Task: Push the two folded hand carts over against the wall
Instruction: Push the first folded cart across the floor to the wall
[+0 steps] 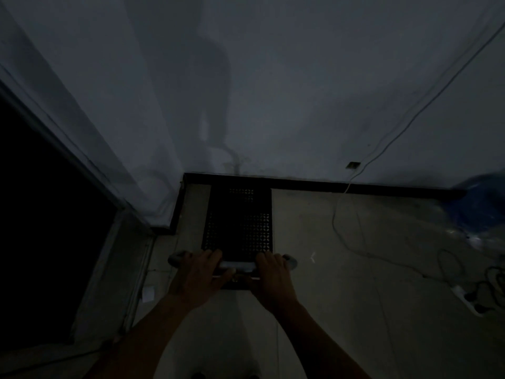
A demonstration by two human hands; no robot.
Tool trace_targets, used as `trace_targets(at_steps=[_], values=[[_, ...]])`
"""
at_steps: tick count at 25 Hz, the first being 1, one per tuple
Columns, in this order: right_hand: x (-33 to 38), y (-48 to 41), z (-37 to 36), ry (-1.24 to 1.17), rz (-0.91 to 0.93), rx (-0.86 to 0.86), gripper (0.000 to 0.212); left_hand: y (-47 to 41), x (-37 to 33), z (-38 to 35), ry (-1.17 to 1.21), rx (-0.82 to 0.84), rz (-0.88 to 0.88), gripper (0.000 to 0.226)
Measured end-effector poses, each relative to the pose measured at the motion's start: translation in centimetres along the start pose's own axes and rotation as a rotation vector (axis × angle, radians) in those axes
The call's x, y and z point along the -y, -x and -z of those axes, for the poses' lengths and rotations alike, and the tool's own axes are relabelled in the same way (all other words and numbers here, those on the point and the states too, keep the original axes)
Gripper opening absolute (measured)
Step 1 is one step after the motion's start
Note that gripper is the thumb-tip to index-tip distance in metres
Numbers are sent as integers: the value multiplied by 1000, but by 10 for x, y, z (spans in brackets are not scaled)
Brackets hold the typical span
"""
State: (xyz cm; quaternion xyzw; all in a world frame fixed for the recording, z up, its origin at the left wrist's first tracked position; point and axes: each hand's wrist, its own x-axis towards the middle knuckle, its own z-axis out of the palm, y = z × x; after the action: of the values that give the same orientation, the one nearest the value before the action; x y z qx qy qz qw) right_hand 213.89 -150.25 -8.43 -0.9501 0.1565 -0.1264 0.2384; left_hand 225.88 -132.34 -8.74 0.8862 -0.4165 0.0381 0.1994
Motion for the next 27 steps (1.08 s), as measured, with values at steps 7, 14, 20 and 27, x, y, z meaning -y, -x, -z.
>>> trace_targets(at_steps=[7, 14, 20, 27], values=[[-4, -36, 2, -47, 63, -74, 44, -37, 7, 4, 24, -67, -35, 63], [-10, -59, -2, -34, 66, -56, 42, -60, 20, -1, 65, -2, -11, 56], [-18, -78, -1, -31, 28, -35, 51, -78, 23, -6, 84, -2, -11, 60], [-21, -83, 0, -2, 18, -21, 47, -84, 27, -13, 103, 39, -3, 57]])
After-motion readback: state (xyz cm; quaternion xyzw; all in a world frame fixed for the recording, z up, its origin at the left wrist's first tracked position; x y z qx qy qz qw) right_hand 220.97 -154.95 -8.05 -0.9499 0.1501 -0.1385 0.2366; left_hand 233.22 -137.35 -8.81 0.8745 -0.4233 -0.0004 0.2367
